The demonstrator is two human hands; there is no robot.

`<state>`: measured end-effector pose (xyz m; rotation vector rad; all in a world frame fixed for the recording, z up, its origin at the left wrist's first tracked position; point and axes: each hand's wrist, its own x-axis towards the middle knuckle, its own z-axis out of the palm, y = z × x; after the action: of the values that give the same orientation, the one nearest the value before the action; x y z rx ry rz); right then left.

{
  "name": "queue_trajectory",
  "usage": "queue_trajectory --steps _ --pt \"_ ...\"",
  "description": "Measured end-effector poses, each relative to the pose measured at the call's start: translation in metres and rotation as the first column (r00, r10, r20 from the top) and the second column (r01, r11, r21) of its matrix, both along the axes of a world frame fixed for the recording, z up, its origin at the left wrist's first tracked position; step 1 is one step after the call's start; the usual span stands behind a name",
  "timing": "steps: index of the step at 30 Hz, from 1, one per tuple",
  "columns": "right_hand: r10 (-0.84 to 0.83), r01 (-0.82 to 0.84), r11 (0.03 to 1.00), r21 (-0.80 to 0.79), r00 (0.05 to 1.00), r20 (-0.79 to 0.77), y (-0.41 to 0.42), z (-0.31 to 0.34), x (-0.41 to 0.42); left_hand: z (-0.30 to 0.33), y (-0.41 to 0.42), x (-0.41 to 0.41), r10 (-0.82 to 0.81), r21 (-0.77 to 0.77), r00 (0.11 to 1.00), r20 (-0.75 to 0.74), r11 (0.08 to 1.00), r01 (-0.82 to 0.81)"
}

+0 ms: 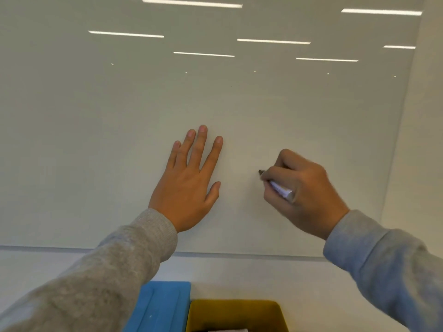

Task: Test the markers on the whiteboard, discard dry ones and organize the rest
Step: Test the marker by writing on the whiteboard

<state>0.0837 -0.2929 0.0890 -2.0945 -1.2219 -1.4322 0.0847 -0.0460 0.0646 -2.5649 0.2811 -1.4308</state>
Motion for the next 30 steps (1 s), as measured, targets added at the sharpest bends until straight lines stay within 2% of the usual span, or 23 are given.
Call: queue_trajectory --steps 8,11,14,18,21,24,26,27,30 --pt "0.008 0.009 0.995 0.097 0.984 -0.176 0.003 -0.002 -0.005 0.006 0.005 -0.013 0.007 0.034 0.996 -0.085 0.999 -0.004" --pt "0.082 -0.008 0.966 0.258 0.957 -0.279 -0.002 0.001 -0.011 0.010 0.006 -0.018 0.000 0.041 0.993 -0.118 0.999 0.005" --pt "0.236 -0.030 0.887 0.461 0.887 -0.396 -0.006 0.000 -0.021 0.012 0.007 -0.024 -0.013 0.033 0.988 -0.157 0.999 0.018" --pt "0.345 -0.004 0.810 0.586 0.811 -0.471 -0.007 -0.015 -0.029 0.002 0.008 -0.036 -0.083 -0.007 0.978 -0.189 0.996 0.083" --pt "0.519 0.006 0.686 0.728 0.697 -0.495 -0.006 -0.033 -0.035 -0.018 0.008 -0.057 -0.209 -0.059 0.953 -0.219 0.978 0.201" --pt "0.688 0.038 0.552 0.833 0.544 -0.481 0.001 -0.058 -0.045 -0.050 0.004 -0.078 -0.289 -0.202 0.892 -0.349 0.952 0.230" --pt "0.754 0.080 0.510 0.857 0.438 -0.490 0.009 -0.077 -0.055 -0.073 -0.005 -0.089 -0.385 -0.388 0.826 -0.412 0.894 0.223" --pt "0.772 0.104 0.502 0.859 0.394 -0.499 0.013 -0.086 -0.060 -0.084 -0.011 -0.094 -0.459 -0.508 0.788 -0.409 0.832 0.221" --pt "0.769 0.179 0.532 0.827 0.307 -0.561 0.028 -0.116 -0.075 -0.113 -0.028 -0.107 -0.660 -0.822 0.694 -0.289 0.542 0.173"
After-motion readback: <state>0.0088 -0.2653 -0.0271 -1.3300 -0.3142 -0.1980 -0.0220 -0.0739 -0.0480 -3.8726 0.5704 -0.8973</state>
